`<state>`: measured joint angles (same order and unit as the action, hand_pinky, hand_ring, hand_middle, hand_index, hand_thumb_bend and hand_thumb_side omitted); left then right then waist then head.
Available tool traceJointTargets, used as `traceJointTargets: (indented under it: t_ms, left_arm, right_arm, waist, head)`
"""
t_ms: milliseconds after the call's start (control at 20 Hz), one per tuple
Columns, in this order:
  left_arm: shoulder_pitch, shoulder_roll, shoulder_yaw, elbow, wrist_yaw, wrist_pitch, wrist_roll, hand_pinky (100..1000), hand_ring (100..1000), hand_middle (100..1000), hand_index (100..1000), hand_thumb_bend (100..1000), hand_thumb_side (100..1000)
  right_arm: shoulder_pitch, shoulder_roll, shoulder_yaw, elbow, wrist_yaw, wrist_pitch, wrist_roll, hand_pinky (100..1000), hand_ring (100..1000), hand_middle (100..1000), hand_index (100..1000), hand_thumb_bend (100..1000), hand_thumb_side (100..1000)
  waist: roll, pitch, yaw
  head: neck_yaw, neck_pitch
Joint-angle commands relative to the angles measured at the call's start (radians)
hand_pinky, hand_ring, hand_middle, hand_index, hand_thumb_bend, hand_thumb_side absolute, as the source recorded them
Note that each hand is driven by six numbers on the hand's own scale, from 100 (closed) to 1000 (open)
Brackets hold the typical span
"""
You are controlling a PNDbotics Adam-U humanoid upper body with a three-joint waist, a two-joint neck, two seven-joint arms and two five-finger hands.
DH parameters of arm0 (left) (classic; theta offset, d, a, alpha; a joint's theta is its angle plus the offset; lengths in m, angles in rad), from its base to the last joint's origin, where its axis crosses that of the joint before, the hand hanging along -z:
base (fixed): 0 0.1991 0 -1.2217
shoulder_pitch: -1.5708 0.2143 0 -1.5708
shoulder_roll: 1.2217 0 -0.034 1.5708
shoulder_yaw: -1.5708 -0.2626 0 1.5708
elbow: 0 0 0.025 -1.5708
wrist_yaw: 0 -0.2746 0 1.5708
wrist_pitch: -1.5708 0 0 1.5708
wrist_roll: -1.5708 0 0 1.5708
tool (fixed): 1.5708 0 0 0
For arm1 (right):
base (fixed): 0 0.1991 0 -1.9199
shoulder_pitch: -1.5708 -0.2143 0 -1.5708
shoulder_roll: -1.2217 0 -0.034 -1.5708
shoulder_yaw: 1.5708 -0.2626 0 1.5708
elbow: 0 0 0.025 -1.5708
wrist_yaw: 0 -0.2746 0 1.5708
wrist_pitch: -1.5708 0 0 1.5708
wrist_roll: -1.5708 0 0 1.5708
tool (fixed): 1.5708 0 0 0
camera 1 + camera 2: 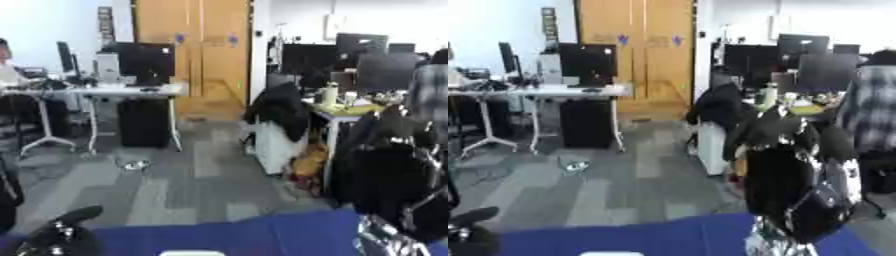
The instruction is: Pick up objects on the table and place them in the box.
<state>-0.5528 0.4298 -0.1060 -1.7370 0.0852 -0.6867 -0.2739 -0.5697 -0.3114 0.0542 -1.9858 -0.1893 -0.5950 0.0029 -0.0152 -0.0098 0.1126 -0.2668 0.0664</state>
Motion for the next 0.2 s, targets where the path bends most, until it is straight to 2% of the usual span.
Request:
traceJointTargets:
  t_ms: [50, 100, 200]
  left_arm:
    - [-0.024, 0.021, 0.023, -0.111, 0.261, 0.077, -0.207, 632, 656, 840, 869, 134, 926]
    - [-0.023, 0.023, 0.029, -0.124, 0.306, 0.089, -0.26, 654, 665, 856, 890, 127, 926]
    - [-0.021, 0.027, 0.04, -0.132, 0.371, 0.101, -0.343, 655, 663, 858, 892, 125, 927]
  right_arm:
    - [-0.013, -0.033, 0.005, -0.014, 0.117, -0.039, 0.069, 287, 456, 456, 518, 142, 1000]
    - [-0.013, -0.032, 0.008, -0.014, 0.154, -0.048, 0.083, 282, 458, 461, 511, 167, 1000]
    - [-0.013, -0.031, 0.019, -0.014, 0.215, -0.045, 0.11, 267, 445, 449, 514, 184, 1000]
  waist:
    - [-0.001, -0.01, 0.003]
    - [-0.002, -0.009, 0.004]
    - [-0.002, -0.009, 0.004]
  head:
    - [0.03, -0.101]
    - [0.042, -0.107]
    - [0.064, -0.093]
